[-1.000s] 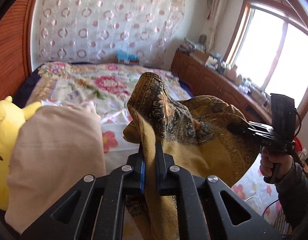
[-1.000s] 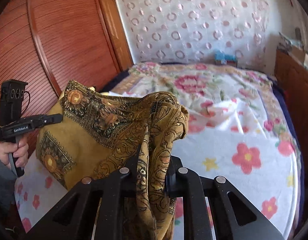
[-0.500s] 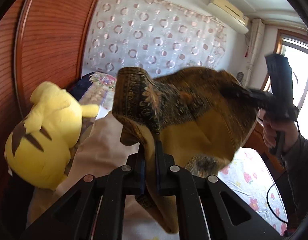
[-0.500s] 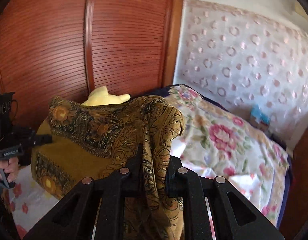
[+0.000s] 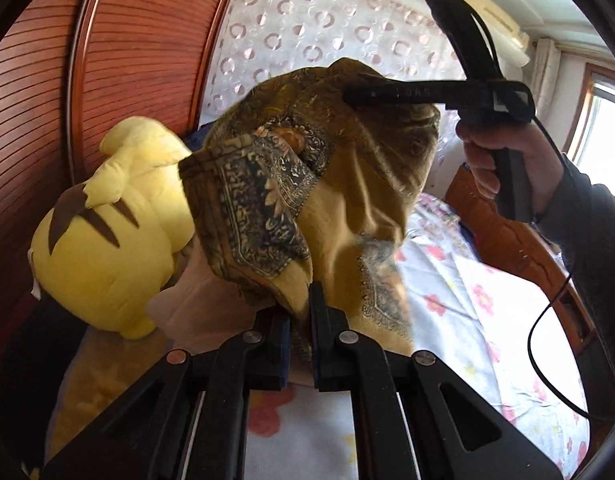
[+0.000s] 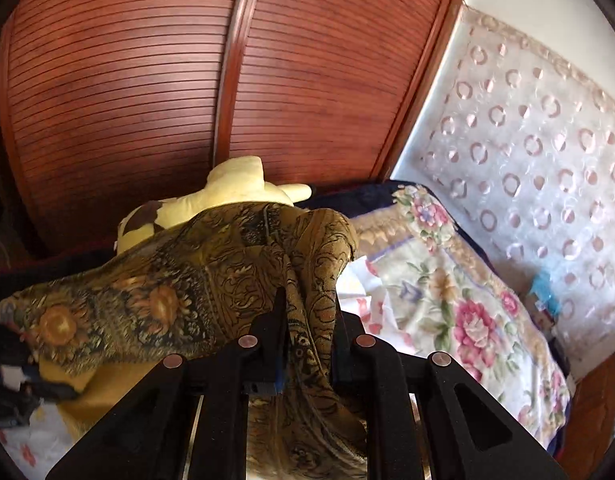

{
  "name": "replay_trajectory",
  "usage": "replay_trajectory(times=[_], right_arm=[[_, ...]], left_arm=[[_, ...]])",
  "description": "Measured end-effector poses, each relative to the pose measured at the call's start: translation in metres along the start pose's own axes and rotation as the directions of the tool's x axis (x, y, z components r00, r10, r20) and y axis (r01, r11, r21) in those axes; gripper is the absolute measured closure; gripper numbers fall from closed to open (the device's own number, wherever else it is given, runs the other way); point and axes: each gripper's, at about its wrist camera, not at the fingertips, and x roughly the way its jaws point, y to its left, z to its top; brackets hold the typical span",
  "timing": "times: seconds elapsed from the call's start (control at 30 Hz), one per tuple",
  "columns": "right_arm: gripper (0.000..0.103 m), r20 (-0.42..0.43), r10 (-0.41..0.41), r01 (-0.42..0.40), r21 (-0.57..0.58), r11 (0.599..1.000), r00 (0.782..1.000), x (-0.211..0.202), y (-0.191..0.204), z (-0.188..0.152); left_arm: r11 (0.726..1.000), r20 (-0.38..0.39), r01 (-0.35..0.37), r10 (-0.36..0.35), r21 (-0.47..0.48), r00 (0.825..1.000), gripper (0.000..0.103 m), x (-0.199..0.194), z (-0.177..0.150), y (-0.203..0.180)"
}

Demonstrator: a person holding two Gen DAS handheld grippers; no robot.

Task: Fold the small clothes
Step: 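Carry the folded shirt with both grippers onto the beige cloth and release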

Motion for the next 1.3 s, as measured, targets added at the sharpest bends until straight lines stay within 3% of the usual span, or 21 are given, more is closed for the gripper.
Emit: replay_trajectory(times=[0.1,0.3,0.47,0.5,0.53,0.63,0.73,0.9,1.1,1.3], right_arm=[[0.063,-0.009,-0.032,0.033,0.079,0.996,0.999,0.013,-0.010,0.000],[0.058,0.026,-0.115,0.107,0.200,0.974,0.993,0.002,-0.022,-0.009],[0.058,0.017,0.012,-0.016,0.243,0.970,1.000,0.009,-0.017,-0.034],[0.058,0.008,0.035,-0.036,0.255,0.966,0.999,0.014,-0.016,-0.041],[0.058,0.004,0.054,-0.053,0.263,0.963,0.999,0.017,-0.020,-0.046],[0.058,-0.028,0.091,-0.079,0.292,0.953,0.995,0.030,-0.024,-0.072],[0.058,-0.059,0.061,-0.041,0.300,0.953,0.996,0.050,-0.023,-0.090],[0.058,-0.022,0.022,-0.013,0.361,0.932,1.000,0.044,-0.032,-0.088],[0.058,0.034,-0.040,0.023,0.391,0.920,0.999,-0.023,-0.026,-0.097],[0.058,0.059,-0.130,0.090,0.449,0.889,0.990,-0.101,0.002,-0.139]], left_arm=[[1.000,-0.014,-0.022,0.022,0.012,1.000,0.093,0.002,-0.003,0.002],[0.999,0.001,-0.044,0.044,0.030,0.999,0.078,-0.009,-0.004,0.002],[0.997,0.021,-0.039,0.038,0.064,0.999,0.047,-0.021,-0.005,-0.002],[0.997,0.028,-0.046,0.044,0.069,0.999,0.031,-0.025,-0.005,-0.003],[0.996,0.045,-0.055,0.052,0.070,0.998,0.022,-0.028,-0.003,-0.002],[0.991,0.071,-0.088,0.081,0.099,0.994,0.022,-0.038,0.000,-0.005],[0.988,0.083,-0.105,0.096,0.111,0.992,0.022,-0.044,0.003,-0.005],[0.981,0.089,-0.137,0.126,0.138,0.988,0.021,-0.055,0.004,-0.009],[0.975,0.109,-0.138,0.120,0.176,0.987,0.021,-0.071,0.000,-0.025],[0.968,0.118,-0.092,0.065,0.235,0.991,0.022,-0.085,-0.011,-0.055]])
